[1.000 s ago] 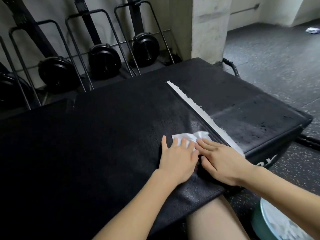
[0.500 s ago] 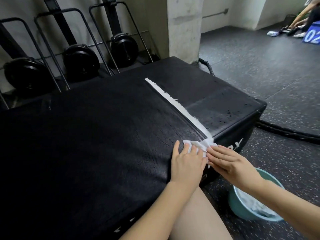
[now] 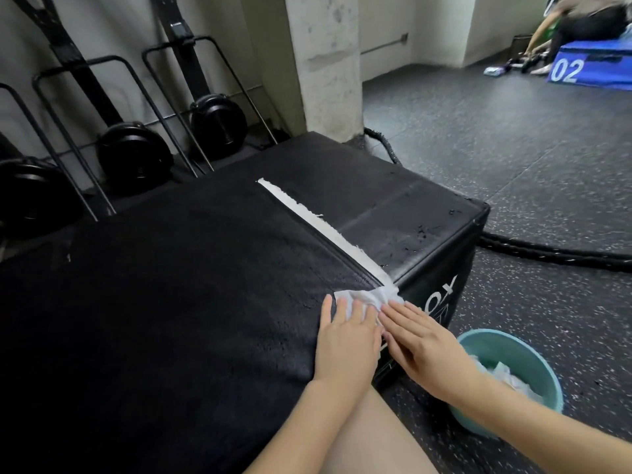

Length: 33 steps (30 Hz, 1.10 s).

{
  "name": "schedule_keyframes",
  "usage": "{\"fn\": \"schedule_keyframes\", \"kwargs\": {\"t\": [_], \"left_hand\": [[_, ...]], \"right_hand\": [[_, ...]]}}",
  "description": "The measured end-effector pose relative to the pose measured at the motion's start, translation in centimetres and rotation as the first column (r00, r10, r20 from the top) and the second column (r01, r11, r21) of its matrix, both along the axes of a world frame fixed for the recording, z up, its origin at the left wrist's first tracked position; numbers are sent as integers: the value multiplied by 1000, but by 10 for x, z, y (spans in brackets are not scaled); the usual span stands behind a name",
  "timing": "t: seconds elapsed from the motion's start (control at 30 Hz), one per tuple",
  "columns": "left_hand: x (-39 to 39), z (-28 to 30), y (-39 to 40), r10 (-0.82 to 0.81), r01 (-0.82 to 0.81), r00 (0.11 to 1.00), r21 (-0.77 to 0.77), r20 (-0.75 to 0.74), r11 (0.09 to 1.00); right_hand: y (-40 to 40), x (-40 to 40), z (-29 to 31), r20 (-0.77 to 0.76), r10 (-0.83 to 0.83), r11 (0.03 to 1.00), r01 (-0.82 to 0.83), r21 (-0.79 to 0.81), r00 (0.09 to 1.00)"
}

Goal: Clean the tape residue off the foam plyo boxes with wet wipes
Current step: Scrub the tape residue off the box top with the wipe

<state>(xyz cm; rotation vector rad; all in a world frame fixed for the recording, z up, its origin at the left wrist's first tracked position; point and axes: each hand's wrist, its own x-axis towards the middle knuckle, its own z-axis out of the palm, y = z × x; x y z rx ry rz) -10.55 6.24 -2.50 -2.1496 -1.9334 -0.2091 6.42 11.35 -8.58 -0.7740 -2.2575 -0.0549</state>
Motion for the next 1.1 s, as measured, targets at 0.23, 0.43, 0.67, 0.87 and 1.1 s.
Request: {"fn": "schedule_keyframes", "kwargs": {"t": [0.23,0.43,0.67,0.87,1.1], "left_hand": [[-26,-7,-67,-56,47,995,109,83,993],[-30,25,-109,97,-203,833,139,545,969],[1,88,-148,81,-227,116,-53,990,972],[39,105,-162,-58,-152,-123,39,991,988],[75,104,-151,-18,102,-310,52,951,993]], "right_hand": [[-50,-23,-20,-88,67,995,-73,-68,994],[-93,-42,27,-311,80,961,-156,-229,947],[-157,-31,107,-658,-262,734,-297,-611,706],[-188,-18,149,-726,-339,619,-439,-651,598],[-186,15,150,-590,-436,787,-30,-616,680]]}}
